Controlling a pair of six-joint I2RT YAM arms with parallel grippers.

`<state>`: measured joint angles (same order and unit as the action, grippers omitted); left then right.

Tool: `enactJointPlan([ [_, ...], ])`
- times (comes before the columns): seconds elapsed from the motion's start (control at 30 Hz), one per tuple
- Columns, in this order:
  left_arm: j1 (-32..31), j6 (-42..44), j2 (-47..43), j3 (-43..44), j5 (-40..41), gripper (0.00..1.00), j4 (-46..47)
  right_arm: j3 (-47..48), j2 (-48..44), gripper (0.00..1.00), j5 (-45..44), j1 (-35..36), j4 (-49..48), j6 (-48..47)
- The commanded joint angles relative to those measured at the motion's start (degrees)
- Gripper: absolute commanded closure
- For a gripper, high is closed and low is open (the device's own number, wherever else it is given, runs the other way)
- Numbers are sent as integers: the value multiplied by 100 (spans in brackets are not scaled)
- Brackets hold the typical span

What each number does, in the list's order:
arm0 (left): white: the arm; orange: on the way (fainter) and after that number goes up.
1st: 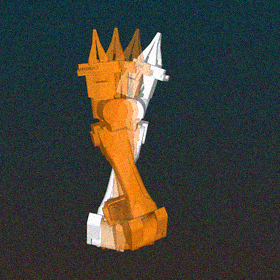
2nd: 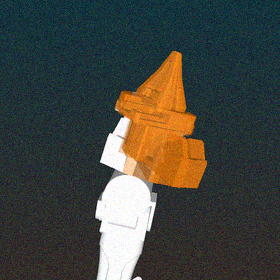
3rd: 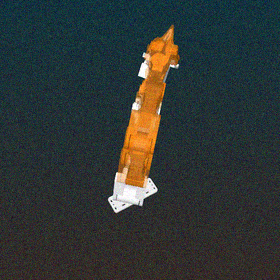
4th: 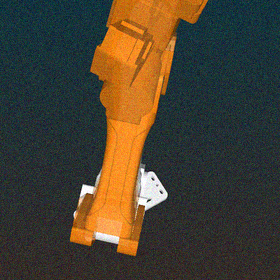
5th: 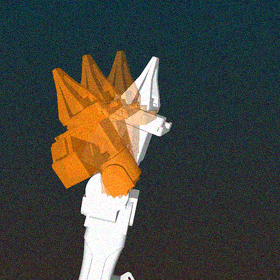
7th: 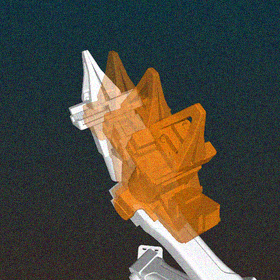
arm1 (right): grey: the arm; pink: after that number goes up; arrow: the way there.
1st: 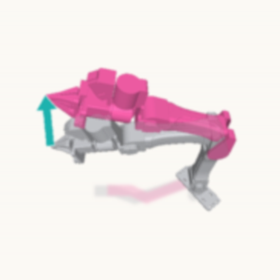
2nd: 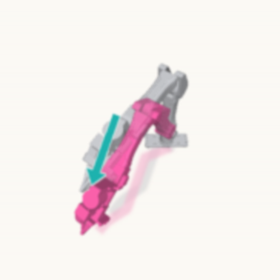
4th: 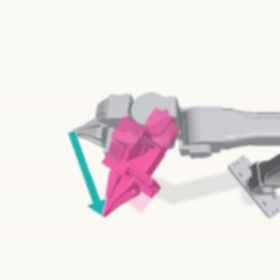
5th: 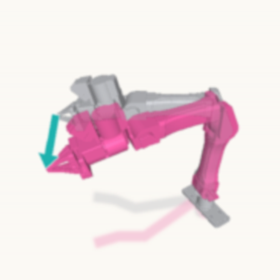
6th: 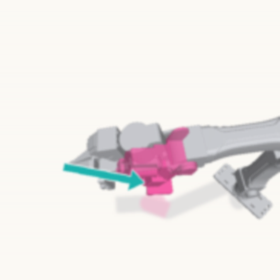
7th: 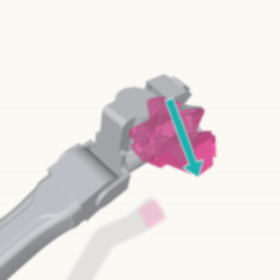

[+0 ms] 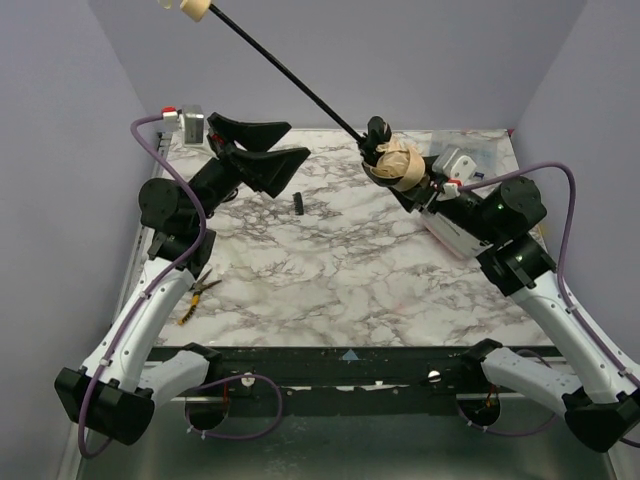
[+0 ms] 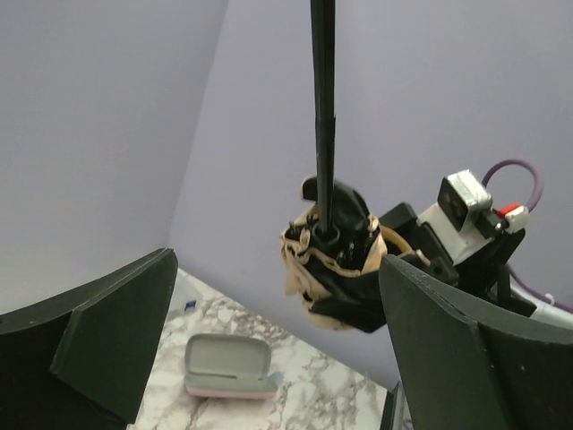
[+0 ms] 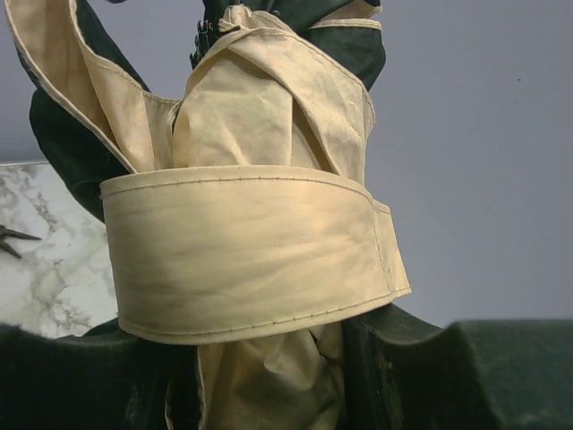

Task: Open the umbrella

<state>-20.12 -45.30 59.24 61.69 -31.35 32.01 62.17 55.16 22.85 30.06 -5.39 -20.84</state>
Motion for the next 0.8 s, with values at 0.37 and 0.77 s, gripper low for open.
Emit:
enactJointPlan([
  [0.37,-375,3,736,1160,252,13,483,-317,-71,99,819,209,-254,733],
  [0.77,-385,382,971,1559,228,100,64,-588,-404,72,493,224,92,613],
])
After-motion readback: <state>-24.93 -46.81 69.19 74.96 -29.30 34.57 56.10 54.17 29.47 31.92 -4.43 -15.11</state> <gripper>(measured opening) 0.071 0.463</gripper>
